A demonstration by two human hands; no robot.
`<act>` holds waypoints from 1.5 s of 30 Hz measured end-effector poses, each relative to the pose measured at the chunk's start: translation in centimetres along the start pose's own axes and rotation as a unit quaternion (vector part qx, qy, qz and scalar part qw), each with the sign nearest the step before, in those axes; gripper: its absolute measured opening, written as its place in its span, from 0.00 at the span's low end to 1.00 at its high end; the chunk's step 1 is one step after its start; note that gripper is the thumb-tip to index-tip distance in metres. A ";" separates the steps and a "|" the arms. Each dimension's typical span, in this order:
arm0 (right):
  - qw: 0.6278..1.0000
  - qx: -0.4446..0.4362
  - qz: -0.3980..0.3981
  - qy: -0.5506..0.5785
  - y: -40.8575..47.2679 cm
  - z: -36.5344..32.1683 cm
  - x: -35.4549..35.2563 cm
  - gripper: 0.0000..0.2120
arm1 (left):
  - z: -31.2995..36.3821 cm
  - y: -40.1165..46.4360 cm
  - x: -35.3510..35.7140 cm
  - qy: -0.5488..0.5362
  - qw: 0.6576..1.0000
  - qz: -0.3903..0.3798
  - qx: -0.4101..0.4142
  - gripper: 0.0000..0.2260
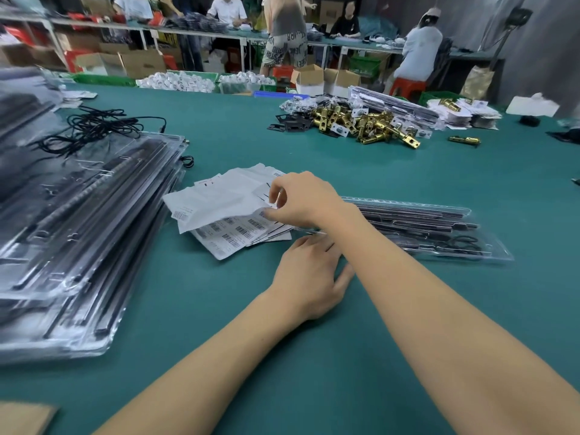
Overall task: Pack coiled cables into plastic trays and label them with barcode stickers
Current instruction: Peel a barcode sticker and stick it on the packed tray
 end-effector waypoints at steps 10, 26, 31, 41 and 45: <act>0.995 0.007 -0.094 0.042 0.5 0.6 0.3 0.20 | 0.1 0.0 0.2 0.013 1.000 -0.004 0.006 0.17; 0.993 -0.097 0.021 0.068 0.9 0.4 -1.2 0.10 | -0.2 0.3 0.4 0.022 1.000 -0.006 0.009 0.19; 0.973 -0.085 0.202 0.065 -4.0 4.8 -4.9 0.07 | -0.4 0.5 0.7 0.035 0.999 -0.006 0.010 0.23; 0.927 -0.021 0.314 0.206 -16.4 9.9 -1.5 0.11 | -0.5 0.6 0.7 0.063 0.998 -0.012 -0.004 0.23; 0.938 -0.021 0.309 0.159 -17.2 9.9 -0.4 0.11 | -0.6 0.7 0.4 0.070 0.997 -0.017 -0.004 0.21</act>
Point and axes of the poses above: each hand's wrist, its own y-axis towards the middle knuckle, its own x-axis out of the palm, z = x × y, the point moved 5 cm from there along y, towards the middle knuckle, and after that the axes turned 5 degrees about -y, right-handed, at the moved point
